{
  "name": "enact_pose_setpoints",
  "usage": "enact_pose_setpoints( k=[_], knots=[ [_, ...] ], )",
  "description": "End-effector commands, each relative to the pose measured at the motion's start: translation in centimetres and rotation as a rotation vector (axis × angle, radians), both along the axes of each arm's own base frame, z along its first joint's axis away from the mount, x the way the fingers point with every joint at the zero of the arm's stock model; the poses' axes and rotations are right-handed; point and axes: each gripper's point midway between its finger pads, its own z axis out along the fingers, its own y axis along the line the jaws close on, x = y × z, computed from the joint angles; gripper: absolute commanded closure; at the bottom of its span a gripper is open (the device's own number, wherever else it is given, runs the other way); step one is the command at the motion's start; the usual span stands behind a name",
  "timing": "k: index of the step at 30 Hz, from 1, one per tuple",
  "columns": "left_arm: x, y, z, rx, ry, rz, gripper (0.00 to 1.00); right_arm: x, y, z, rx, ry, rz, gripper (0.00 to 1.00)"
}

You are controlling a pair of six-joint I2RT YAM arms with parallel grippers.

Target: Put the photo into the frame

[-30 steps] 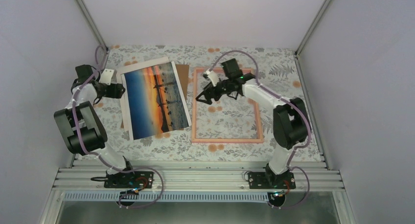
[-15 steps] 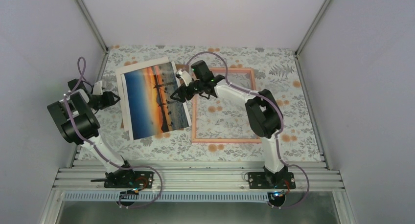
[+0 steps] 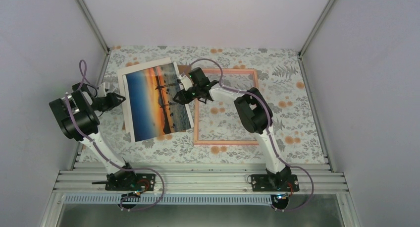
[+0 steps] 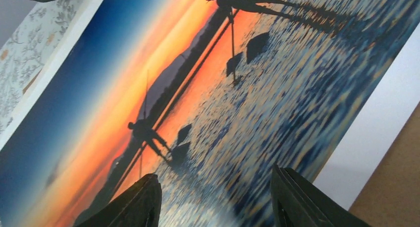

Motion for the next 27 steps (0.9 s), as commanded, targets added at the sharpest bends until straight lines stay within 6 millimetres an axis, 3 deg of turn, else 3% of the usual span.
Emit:
enact_pose_setpoints(
  k=[1, 6, 16, 21, 24, 27],
  knots=[
    [0.1, -0.8, -0.9, -0.09, -0.005, -0.017, 0.64, 0.7, 0.3, -1.5, -0.019, -0.023, -0.045, 0.47],
    [0.5, -1.5, 0.0, -0.152, -0.048, -0.041, 0.7, 0.4, -0.1, -3.6, -0.058, 0.005, -0.052, 0.53],
    [1.0, -2.2, 1.3, -0.216, -0.126, -0.059, 0.8, 0.2, -0.3, -4.7, -0.079, 0.02, -0.051, 0.57],
    [1.2, -2.4, 2.6, -0.211, -0.169, -0.074, 0.96, 0.3, -0.2, -4.3, -0.069, 0.02, -0.049, 0.56],
    [1.4, -2.1, 4.1, -0.175, -0.198, -0.076, 0.98, 0.1, 0.1, -3.3, -0.047, 0.021, -0.038, 0.5],
    [1.6, -1.6, 6.1, -0.117, -0.232, -0.073, 0.98, 0.0, 0.5, -1.0, -0.007, 0.007, -0.022, 0.4]
  ],
)
